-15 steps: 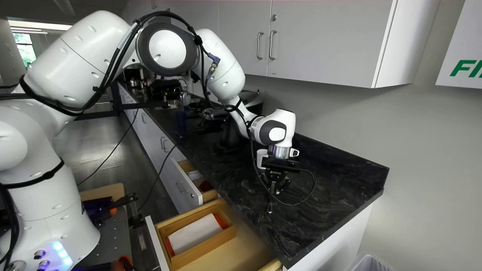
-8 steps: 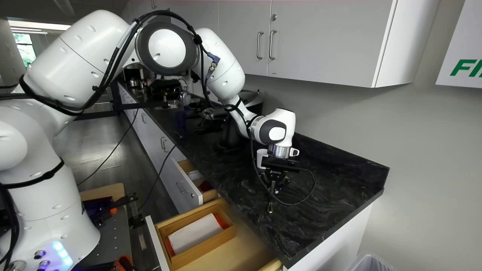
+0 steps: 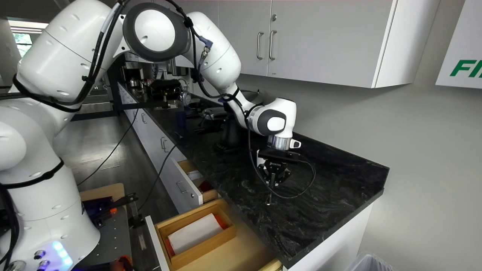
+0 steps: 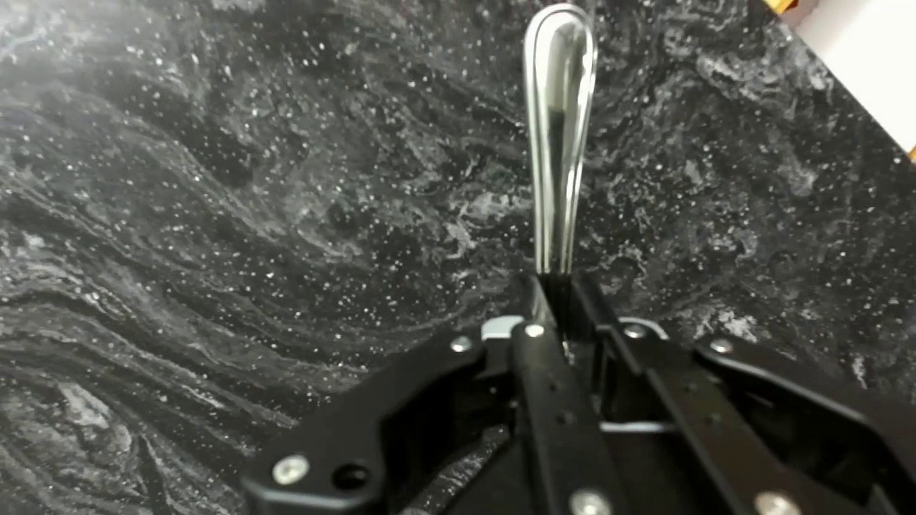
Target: Put the knife on the countertop inside the box in the drawer
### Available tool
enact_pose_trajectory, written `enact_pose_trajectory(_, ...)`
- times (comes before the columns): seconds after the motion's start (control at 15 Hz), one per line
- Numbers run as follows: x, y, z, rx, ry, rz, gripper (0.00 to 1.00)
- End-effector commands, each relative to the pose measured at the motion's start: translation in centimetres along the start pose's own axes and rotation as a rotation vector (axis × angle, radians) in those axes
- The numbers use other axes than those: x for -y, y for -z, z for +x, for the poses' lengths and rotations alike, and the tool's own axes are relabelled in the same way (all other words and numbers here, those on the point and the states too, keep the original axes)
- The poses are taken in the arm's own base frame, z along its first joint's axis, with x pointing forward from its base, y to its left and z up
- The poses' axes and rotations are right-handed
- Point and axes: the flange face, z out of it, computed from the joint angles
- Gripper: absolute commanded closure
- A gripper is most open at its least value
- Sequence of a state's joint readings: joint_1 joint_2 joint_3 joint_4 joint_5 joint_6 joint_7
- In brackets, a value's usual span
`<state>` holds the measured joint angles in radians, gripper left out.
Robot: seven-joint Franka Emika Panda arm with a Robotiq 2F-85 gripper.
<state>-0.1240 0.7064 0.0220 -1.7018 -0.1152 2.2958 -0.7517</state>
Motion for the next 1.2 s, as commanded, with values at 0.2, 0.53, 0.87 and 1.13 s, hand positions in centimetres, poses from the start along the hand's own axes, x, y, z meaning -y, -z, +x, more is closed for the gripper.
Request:
enact_pose_trajectory(0.2,4.2,2.9,-3.8,-0.014,-0.056,0.082,0.93)
enact_pose_trajectory(0.53,9.9,2.8,-7.7,0.015,-0.036,0.129,0.93)
enact_pose_trajectory(0.87,15.9,1.8,-12.0,0.045,-0.048,0.189,0.93)
enact_pose_trajectory(1.13,19.3,0.9,-13.4,0.068,-0.056,0.236,0.93)
